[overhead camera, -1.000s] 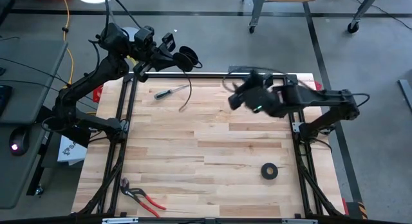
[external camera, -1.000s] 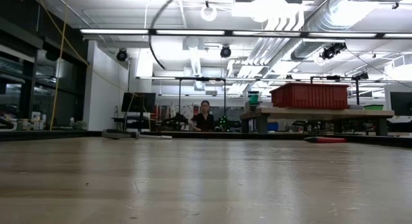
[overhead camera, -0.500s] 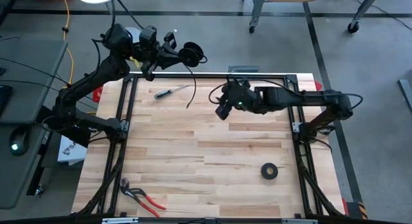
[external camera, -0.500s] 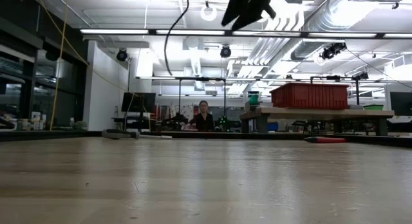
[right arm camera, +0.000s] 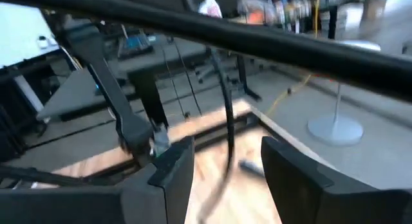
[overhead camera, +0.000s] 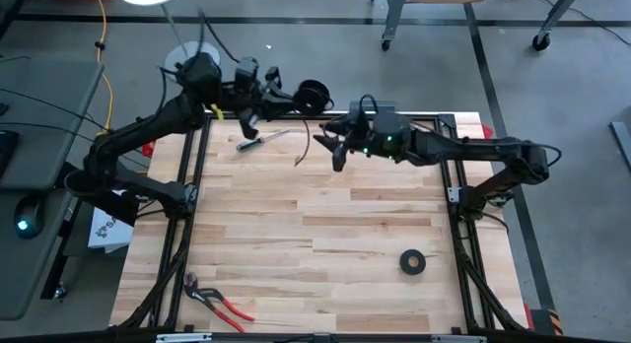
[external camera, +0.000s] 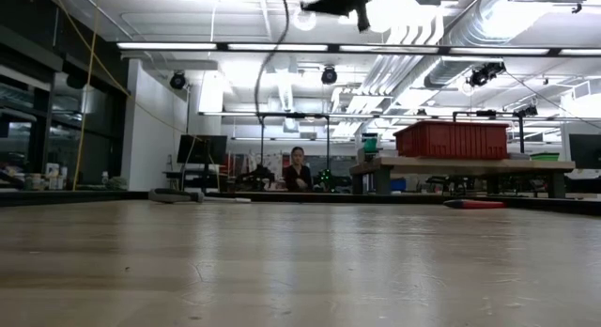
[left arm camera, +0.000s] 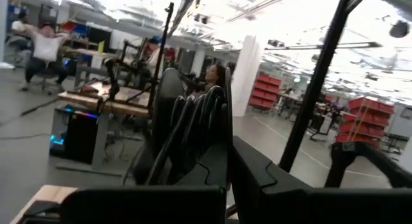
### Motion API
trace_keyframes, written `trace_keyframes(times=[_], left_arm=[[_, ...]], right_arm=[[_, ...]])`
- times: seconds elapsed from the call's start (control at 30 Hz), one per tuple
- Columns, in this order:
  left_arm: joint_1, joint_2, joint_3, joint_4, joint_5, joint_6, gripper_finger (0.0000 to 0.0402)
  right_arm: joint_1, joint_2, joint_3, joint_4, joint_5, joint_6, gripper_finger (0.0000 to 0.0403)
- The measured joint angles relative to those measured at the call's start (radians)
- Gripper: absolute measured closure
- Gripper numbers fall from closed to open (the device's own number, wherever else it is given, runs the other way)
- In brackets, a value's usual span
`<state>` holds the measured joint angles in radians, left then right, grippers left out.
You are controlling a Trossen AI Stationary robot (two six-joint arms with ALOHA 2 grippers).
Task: Coil cords
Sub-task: Coil the black wire on the black spool
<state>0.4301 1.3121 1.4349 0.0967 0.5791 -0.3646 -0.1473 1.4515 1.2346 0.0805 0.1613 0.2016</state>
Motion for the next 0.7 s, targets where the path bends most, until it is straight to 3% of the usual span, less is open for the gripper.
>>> trace_keyframes(times=[0.2, 0.5, 0.6, 0.7], left_arm=[[-0.058, 0.052, 0.0, 0.055, -0.06, -0.008, 0.0401], [-0.087, 0.082, 0.0, 0.113, -0.093, -0.023, 0.0401], [-0.081, 0.082, 0.0, 0.112, -0.1, -0.022, 0.0401], [-0.068, 0.082, 0.0, 0.112, -0.099, -0.019, 0.0401]], right_arm=[[0.002, 0.02, 0.082, -0.113, 0.012, -0.157, 0.0231], [0.004, 0.035, 0.085, -0.121, 0.075, -0.192, 0.0237], [0.007, 0.035, 0.085, -0.119, 0.073, -0.184, 0.0278], [0.016, 0.035, 0.085, -0.114, 0.073, -0.184, 0.0367]])
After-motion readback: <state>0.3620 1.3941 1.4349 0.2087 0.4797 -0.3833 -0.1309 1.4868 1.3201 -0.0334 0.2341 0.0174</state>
